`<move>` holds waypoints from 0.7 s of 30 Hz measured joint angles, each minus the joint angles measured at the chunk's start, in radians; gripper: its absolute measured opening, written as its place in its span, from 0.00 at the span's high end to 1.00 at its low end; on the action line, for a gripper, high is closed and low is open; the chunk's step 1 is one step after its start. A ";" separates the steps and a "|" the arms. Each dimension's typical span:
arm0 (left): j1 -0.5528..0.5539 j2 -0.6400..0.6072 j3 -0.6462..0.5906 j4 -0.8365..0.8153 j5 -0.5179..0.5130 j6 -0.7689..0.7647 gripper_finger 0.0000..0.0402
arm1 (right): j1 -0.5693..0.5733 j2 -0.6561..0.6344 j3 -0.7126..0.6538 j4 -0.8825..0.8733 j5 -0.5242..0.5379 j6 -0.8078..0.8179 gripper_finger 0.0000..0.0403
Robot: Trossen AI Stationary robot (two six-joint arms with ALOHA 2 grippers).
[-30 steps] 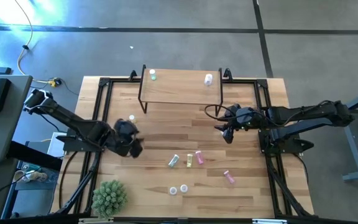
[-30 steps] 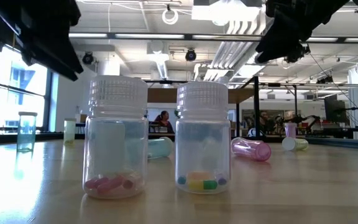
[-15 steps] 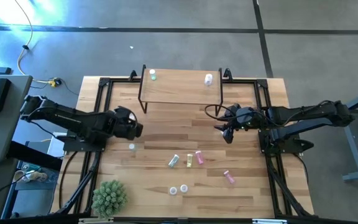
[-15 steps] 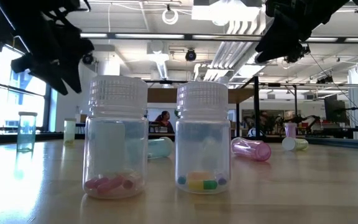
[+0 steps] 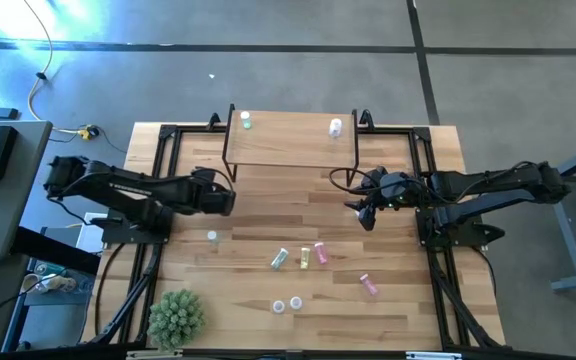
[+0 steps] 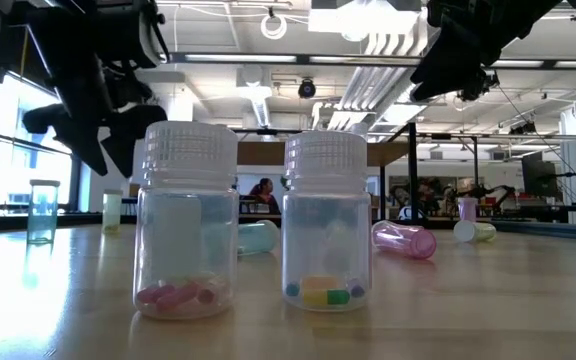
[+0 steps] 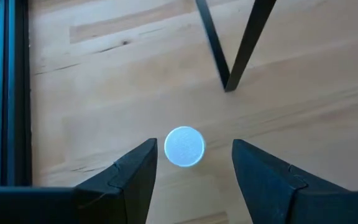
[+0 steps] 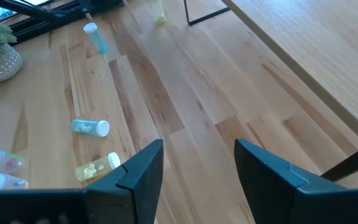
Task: Pick and place medicine bottles onto shelf by color
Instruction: Put the top left yellow pill bottle on the shelf
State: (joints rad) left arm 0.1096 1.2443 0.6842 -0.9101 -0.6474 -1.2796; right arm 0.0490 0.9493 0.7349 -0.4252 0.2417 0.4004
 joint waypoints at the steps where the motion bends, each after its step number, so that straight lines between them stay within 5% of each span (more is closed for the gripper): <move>1: 0.003 0.010 0.000 0.000 0.001 -0.004 0.51 | 0.000 0.000 0.000 0.000 0.000 0.000 0.53; 21: 0.056 0.151 0.000 0.042 0.012 -0.027 0.51 | 0.000 0.000 0.000 0.000 -0.002 -0.001 0.53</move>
State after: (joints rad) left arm 0.1657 1.3952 0.6842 -0.8681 -0.6354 -1.3064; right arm 0.0490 0.9497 0.7353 -0.4255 0.2394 0.3996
